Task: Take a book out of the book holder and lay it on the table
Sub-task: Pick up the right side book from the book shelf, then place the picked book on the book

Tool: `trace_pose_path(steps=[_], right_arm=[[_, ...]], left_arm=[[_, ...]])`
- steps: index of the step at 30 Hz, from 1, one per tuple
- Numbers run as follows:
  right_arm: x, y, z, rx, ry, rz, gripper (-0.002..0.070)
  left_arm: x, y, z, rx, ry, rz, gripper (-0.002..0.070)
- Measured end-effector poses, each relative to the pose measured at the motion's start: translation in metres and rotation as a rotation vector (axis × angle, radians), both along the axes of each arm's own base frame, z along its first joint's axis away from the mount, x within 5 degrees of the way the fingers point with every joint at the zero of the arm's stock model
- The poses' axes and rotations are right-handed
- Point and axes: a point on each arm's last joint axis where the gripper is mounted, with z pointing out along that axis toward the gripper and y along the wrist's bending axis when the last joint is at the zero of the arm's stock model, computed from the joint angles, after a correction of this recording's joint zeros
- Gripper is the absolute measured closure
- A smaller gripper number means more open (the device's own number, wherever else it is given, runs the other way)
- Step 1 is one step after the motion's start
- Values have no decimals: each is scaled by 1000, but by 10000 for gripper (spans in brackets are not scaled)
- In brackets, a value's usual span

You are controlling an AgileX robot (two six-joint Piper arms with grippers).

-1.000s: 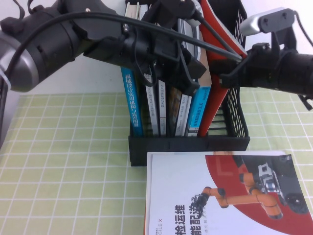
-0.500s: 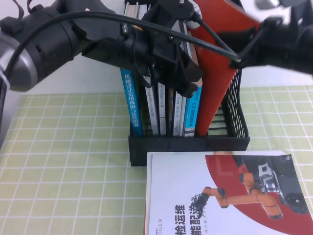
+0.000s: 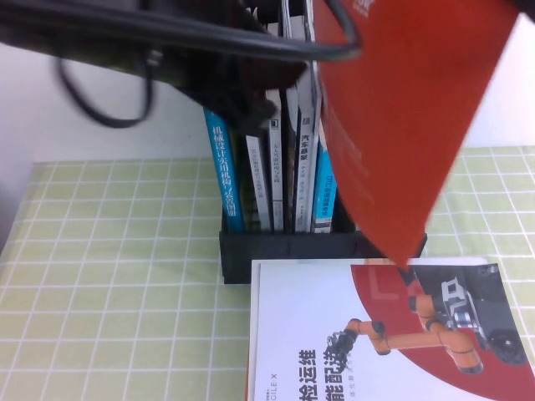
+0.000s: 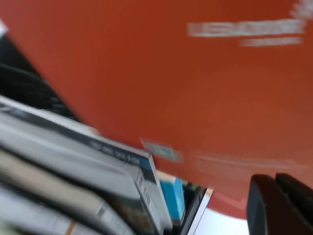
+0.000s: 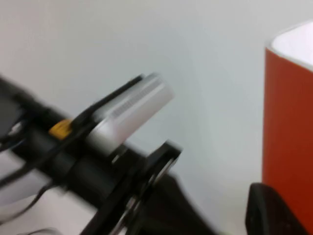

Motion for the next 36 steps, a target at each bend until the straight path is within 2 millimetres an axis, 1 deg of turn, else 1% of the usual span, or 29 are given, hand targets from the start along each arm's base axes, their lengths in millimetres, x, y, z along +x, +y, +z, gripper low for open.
trace_pose_path(steps=[2,4,7,10,12,14,17,18,21,23,25,27,30,32,36], right_arm=[[-19,0,7,-16,-13,75,662],[-36,0,9,-57,-8,152,662],[-50,1,3,-160,38,253,662],[-56,2,-10,-308,94,350,662],[-56,2,-19,-407,126,403,662],[-54,1,-28,-515,159,409,662],[-49,0,-42,-688,221,335,662],[-48,-1,-47,-757,232,301,662],[-48,2,-57,-944,218,214,662],[-49,5,-61,-1056,177,154,662],[-50,12,-62,-1132,121,103,662],[-51,21,-62,-1180,74,58,662],[-51,38,-62,-1268,-16,7,662],[-49,48,-61,-1345,-86,-36,662],[-47,71,-63,-1515,-204,-75,662]], left_arm=[[-17,13,15,3,-27,44,678],[-37,29,30,3,-56,107,678],[-64,53,46,7,-89,211,678],[-85,74,55,18,-97,305,678],[-99,86,58,26,-90,359,678],[-114,96,58,7,-79,395,678],[-133,105,45,-7,-43,407,678],[-139,107,38,-11,-25,405,678],[-149,110,11,2,37,397,678],[-156,112,-7,-5,70,394,678],[-160,112,-27,-12,115,389,678],[-163,112,-43,-30,153,393,678],[-165,111,-62,-55,198,400,678],[-166,109,-71,-65,225,397,678],[-165,107,-76,-84,247,389,678]])
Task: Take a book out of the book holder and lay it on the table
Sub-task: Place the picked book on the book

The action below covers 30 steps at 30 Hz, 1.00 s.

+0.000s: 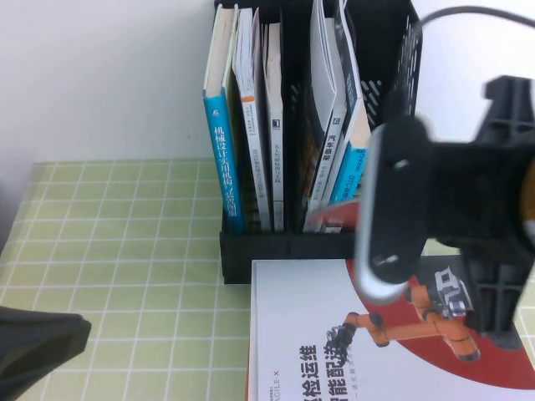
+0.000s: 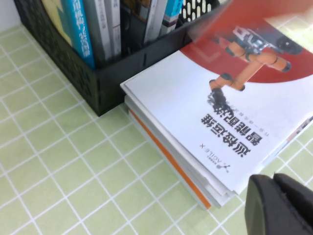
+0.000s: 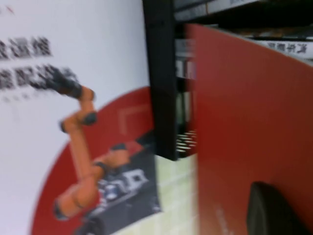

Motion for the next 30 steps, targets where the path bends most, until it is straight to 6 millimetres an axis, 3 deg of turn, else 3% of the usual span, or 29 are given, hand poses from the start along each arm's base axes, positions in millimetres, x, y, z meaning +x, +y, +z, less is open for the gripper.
trace_pose_path(steps=[6,14,19,24,27,30], right_arm=[[-2,40,-18,-133,-55,59,662],[-1,86,-86,-129,122,-68,662],[-1,97,-123,-121,124,-18,662],[-4,101,-148,-165,178,4,660],[-7,103,-156,-187,236,11,603],[-10,103,-160,-197,280,8,442]], left_arm=[[1,0,1,-11,-8,3,678],[0,-1,1,-15,-8,2,678],[0,-1,1,-15,-8,2,678],[0,-1,1,-15,-8,2,678],[0,-1,1,-15,-8,2,678],[1,0,1,-11,-10,2,678]])
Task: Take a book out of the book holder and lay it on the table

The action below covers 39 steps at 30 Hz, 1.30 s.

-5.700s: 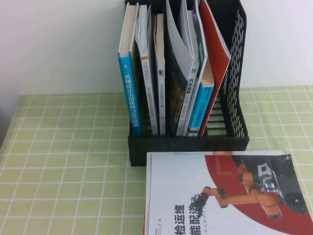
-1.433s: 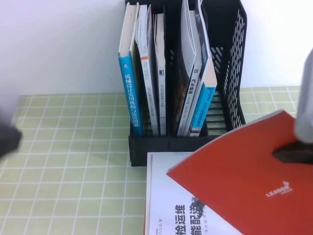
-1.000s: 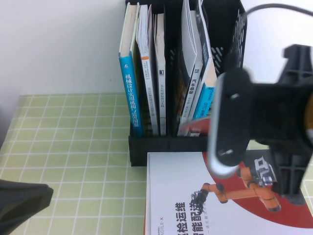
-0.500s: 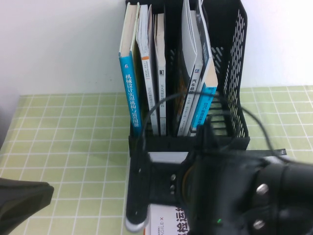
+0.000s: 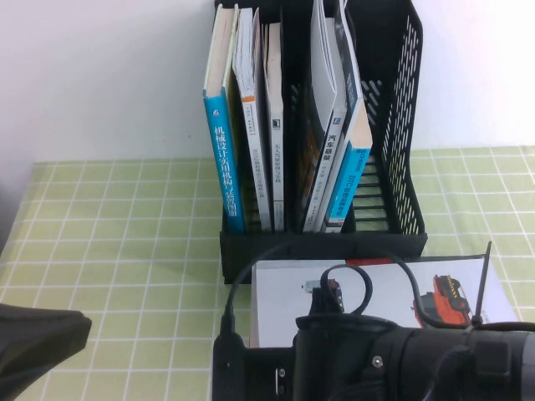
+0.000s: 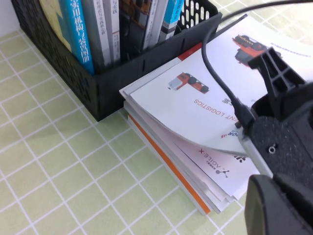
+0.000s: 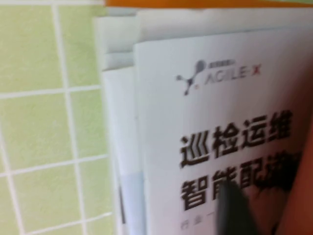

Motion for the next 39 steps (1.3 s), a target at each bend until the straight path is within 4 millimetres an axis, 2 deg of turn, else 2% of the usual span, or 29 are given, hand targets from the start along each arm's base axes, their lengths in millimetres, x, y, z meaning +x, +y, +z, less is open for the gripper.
trace_pose_path(steps=[3,5,9,12,15,18,20,23,29,32,36,39], right_arm=[[-2,-2,-2,-38,30,8,228],[-8,-4,-3,-79,92,65,139],[-31,-6,6,-33,318,185,88],[-45,-9,26,30,422,251,87],[-50,-16,58,81,419,277,158],[-51,-25,94,139,360,285,344],[-54,-35,115,181,321,287,518],[-59,-50,135,238,294,268,627],[-72,-83,167,365,253,239,670],[-82,-103,173,444,241,247,673],[-95,-130,165,573,228,231,673],[-101,-148,141,626,231,170,673]], left_arm=[[0,0,0,0,0,0,678],[0,0,0,0,-1,-1,678],[0,0,0,0,-1,-1,678],[-1,0,-1,6,7,-3,678],[-2,1,-2,15,22,-8,678],[-8,2,0,-10,19,-19,678],[-14,3,2,-39,3,-31,678],[-23,6,2,-90,-36,-34,678],[-35,10,-23,-180,-92,-19,678],[-43,14,-37,-239,-149,-20,678],[-55,19,-58,-300,-202,-26,678],[-63,23,-74,-302,-239,-35,678]])
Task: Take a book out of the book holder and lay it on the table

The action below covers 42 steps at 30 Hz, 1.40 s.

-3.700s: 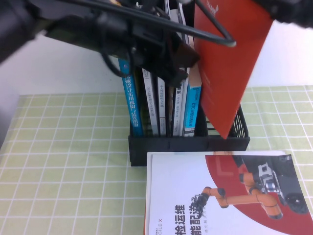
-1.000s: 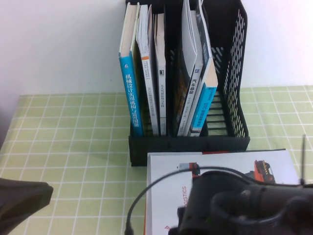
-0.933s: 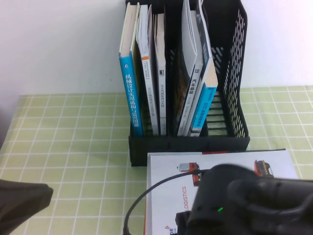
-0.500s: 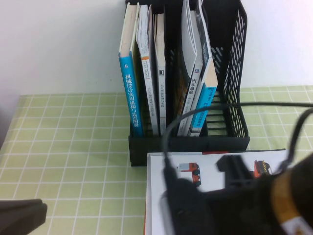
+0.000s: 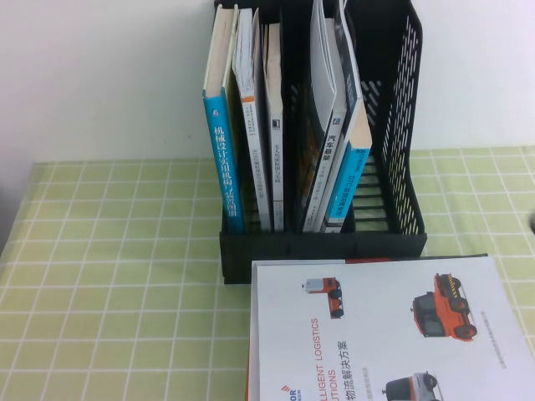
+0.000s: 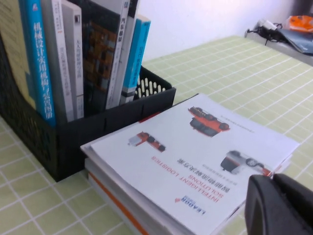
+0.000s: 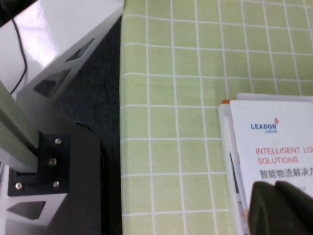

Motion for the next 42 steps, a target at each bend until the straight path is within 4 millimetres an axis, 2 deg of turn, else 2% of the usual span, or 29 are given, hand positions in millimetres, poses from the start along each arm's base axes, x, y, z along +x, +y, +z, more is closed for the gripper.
trace_pose_path(steps=[5,9,13,34,38,42], right_arm=[[1,-22,-47,55,-33,-125,674],[6,-28,-78,41,-134,-138,675],[7,-30,-95,13,-150,-132,675],[5,-31,-101,13,-115,-151,675],[5,-31,-101,14,-114,-151,675],[5,-31,-101,14,-114,-151,675]], left_arm=[[9,1,-37,68,-14,46,678],[22,1,-56,47,-57,114,678],[28,2,-68,32,-77,152,678],[27,1,-76,62,-35,134,678],[29,3,-83,126,-60,147,678],[35,8,-101,130,-46,244,678]])
